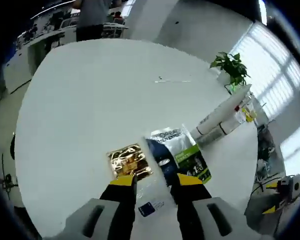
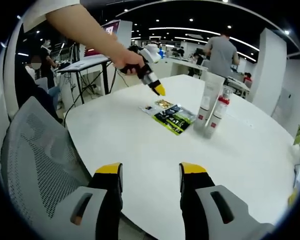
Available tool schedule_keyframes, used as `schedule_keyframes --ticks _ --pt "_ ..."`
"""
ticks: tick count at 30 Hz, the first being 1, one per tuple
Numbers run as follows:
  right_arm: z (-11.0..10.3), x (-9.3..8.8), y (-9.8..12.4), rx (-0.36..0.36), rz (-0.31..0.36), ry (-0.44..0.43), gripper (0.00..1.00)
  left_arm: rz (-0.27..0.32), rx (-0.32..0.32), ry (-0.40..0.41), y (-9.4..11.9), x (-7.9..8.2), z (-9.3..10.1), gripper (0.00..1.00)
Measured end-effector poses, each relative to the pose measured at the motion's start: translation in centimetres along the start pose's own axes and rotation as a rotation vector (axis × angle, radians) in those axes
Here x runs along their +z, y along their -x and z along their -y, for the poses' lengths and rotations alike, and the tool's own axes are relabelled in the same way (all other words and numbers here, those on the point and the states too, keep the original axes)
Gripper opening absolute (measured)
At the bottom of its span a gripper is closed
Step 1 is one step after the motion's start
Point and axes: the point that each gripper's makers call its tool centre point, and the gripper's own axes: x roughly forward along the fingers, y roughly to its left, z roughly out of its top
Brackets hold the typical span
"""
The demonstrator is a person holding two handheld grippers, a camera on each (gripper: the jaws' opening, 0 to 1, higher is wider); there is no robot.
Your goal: Arrange the skincare products in the storage area until every visible bottle or jar stands upright without overlapping.
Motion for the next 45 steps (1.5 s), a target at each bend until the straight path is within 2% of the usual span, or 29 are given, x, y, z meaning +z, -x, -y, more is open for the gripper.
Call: schedule_keyframes --ticks 1,2,3,4,6,8,9,10,16,25,30,45 --pt "0.0 0.0 0.0 -0.002 0.001 0.000 0.42 -0.021 -0.008 -0.020 -0.7 0.2 1.0 0.37" --pt "0.0 0.0 0.0 -0.002 0.001 -0.001 0.42 -0.037 0.008 -0.062 -1.1 0.2 1.1 0.38" --pt "0.1 0.0 0.0 -0.004 -0.001 -0.004 0.42 -0.055 0.026 -0.128 -1.5 0.2 1.3 0.38" --pt "0.1 0.0 0.0 -0.004 -0.001 -0.004 0.42 -0.083 0.022 -0.230 -2.3 0.1 1.8 0.38" --pt "0.2 0.0 0.0 -0.008 -0.001 -0.006 0.42 -0.115 0.012 -0.333 -3.3 -0.2 2.6 0.41" --pt "0.3 -0.1 0.1 -0.011 -0.002 -0.008 0.42 -0.140 -0.017 -0.441 -4.6 -0.5 3.4 0.49" --pt "0.3 -0.1 0.1 -0.010 -0.002 -0.009 0.42 -0.158 -0.006 -0.476 -5.0 -0.6 3.2 0.50" --pt "0.2 -0.1 0.0 -0.010 -0.001 -0.010 0.42 -0.207 0.037 -0.516 -5.3 -0.9 2.3 0.50" --pt "0.3 -0.1 0.0 -0.012 -0.002 -0.012 0.42 -0.285 0.058 -0.656 -6.8 -0.7 1.6 0.50" --pt "0.3 -0.2 0.0 -0.010 -0.004 -0.012 0.42 -0.316 0.070 -0.704 -8.1 -0.8 0.8 0.51" --pt "0.3 -0.2 0.0 -0.009 -0.008 -0.016 0.42 -0.284 0.089 -0.629 -8.3 -0.7 0.9 0.51" --pt "0.1 -0.3 -0.1 0.001 -0.017 -0.009 0.41 -0.270 0.090 -0.597 -8.4 -0.6 0.8 0.51"
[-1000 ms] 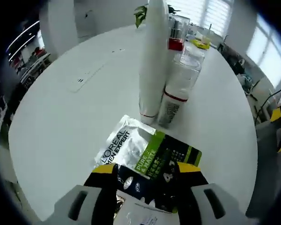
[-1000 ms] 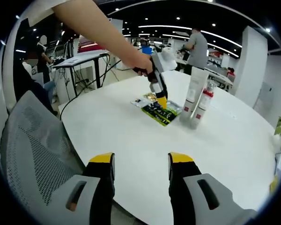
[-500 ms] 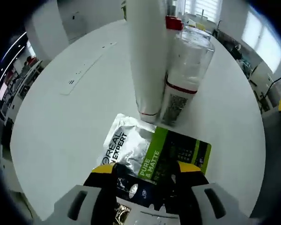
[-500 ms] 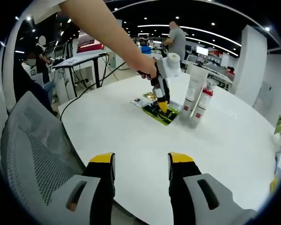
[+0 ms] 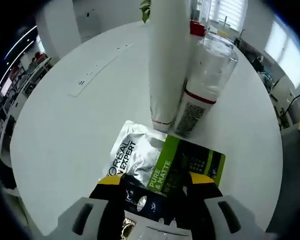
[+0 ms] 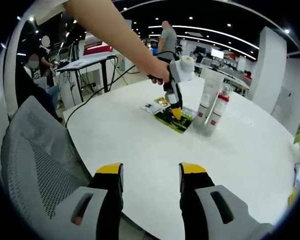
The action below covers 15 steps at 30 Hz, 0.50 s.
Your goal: Arrange the skincare products in the storage area until every visible bottle or jar stands upright without overlapping.
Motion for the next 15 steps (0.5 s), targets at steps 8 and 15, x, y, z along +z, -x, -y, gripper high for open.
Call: schedule_keyframes --ticks 8,15 --pt "0.1 0.1 0.1 -0.004 0.005 -0.003 0.42 0.063 -0.064 -0.035 1.5 1.5 0.2 0.55" --pt "0.3 0.0 0.1 -0.009 0.004 0.005 0.41 -0.058 -0.041 -0.126 2.5 -1.2 -1.3 0.42"
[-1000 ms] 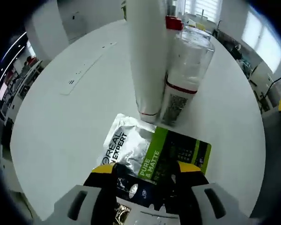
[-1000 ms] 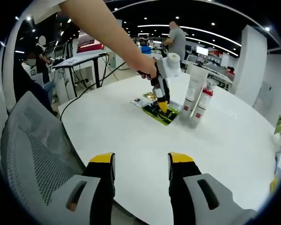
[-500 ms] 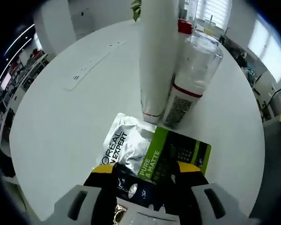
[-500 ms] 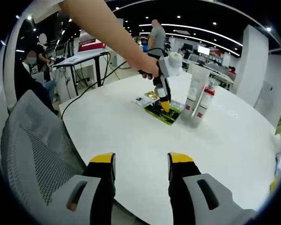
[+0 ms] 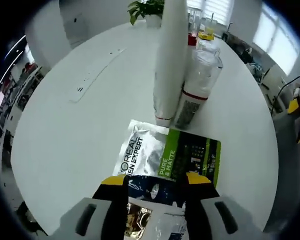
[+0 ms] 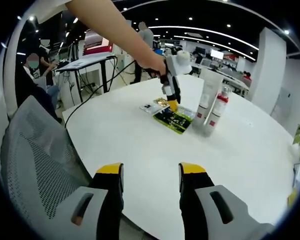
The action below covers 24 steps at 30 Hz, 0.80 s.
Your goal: Arrange the skincare products in the storage area until every visible bottle or jar stands upright without overlapping.
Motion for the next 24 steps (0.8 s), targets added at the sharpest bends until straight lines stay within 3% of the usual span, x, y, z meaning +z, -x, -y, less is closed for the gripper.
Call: schedule_keyframes --ticks 5,6,7,17,24 --pt "-0.1 0.0 0.0 0.003 0.000 0.002 0.40 -0.056 0.001 -0.023 0.1 -1.6 -0.1 0.34" --pt "-0.1 -0.1 0.0 0.004 -0.004 0.004 0.40 -0.147 0.005 -0.090 0.0 -3.4 -0.2 0.30" --pt "-0.1 -0.1 0.0 0.004 -0.004 0.004 0.40 -0.162 0.006 -0.121 -0.1 -3.7 -0.2 0.30" --pt "-0.1 -0.1 0.0 0.005 -0.007 0.003 0.40 -0.152 0.014 -0.130 -0.4 -3.4 -0.2 0.32" --pt "-0.2 -0.1 0.0 0.007 -0.009 0.005 0.40 -0.165 -0.008 -0.125 -0.4 -3.5 0.1 0.28"
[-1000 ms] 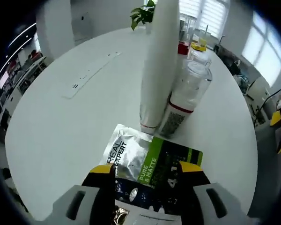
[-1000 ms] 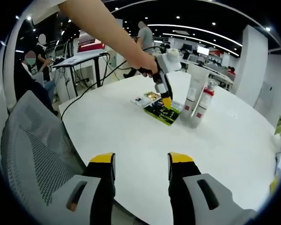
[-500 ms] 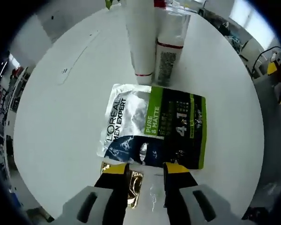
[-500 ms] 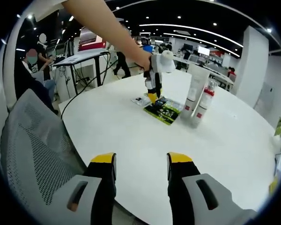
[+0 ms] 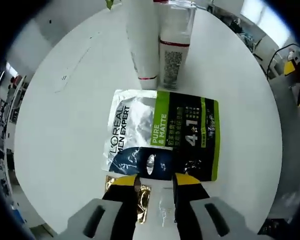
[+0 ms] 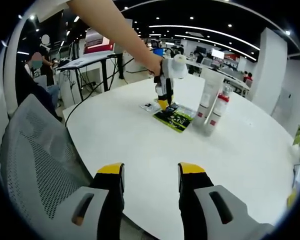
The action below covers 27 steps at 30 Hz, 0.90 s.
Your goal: Arrange the skincare products in the storage area until every visible bottle or jar stands upright without overlapping.
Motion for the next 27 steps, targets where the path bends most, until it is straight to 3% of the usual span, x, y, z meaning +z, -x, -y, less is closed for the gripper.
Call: schedule_keyframes --ticks 6,10,17,27 --pt "0.1 0.1 0.1 -0.005 0.006 -0.004 0.40 0.011 0.003 0.060 0.4 -0.1 -0.2 0.34" --pt "0.0 0.2 0.1 -0.001 0.012 0.003 0.40 0.018 0.009 0.040 1.1 0.1 0.0 0.36" --pt "-0.2 0.2 0.1 0.009 0.013 0.008 0.40 0.078 0.019 0.011 1.5 2.8 0.6 0.37" --pt "-0.2 0.1 0.0 0.012 0.007 0.002 0.40 -0.011 0.010 -0.097 -1.0 3.4 1.7 0.37"
